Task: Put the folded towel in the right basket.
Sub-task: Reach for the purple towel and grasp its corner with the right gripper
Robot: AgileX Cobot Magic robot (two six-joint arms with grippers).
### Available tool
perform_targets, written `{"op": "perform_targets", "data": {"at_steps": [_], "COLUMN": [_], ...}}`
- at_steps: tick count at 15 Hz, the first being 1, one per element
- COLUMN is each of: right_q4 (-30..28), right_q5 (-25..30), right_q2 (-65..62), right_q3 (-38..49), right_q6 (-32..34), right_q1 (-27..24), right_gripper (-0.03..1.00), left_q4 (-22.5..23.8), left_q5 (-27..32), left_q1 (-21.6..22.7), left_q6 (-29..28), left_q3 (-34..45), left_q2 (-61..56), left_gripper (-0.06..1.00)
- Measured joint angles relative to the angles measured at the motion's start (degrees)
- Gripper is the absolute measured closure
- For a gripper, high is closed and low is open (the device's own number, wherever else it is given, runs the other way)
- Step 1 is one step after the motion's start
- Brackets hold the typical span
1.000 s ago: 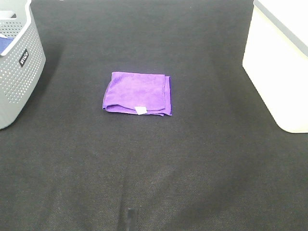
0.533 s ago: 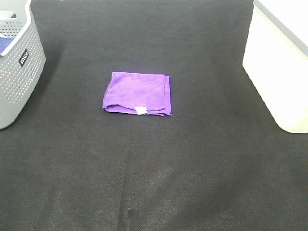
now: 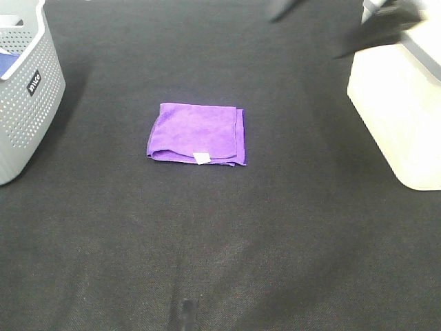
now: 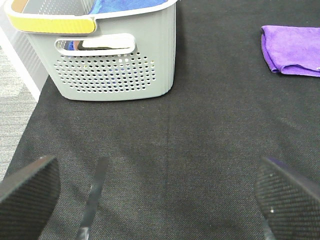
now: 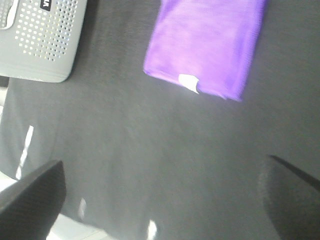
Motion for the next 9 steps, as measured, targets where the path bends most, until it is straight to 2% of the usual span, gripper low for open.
{"op": "perform_targets", "data": {"at_steps": [3,4,9], "right_q4": [3.6,3.6,4.1], "right_q5": [0.0,0.0,-0.4], "right_q2": [13.9,13.9,29.7], "right_q3": [-9.7,-9.7,-23.3], "right_q6": [-1.3,-1.3,-1.1], "right_q1": [0.3,0.3,0.3], "right_gripper": [0.01,0.01,0.01], "left_q4": [0.0,0.0,0.0], "left_q5": [0.0,0.0,0.0], "left_q1": [0.0,0.0,0.0], "left_q6": [0.0,0.0,0.0], "left_q3": [0.0,0.0,0.0], "left_q2": [0.0,0.0,0.0], "left_gripper": [-0.05,-0.05,-0.05]}}
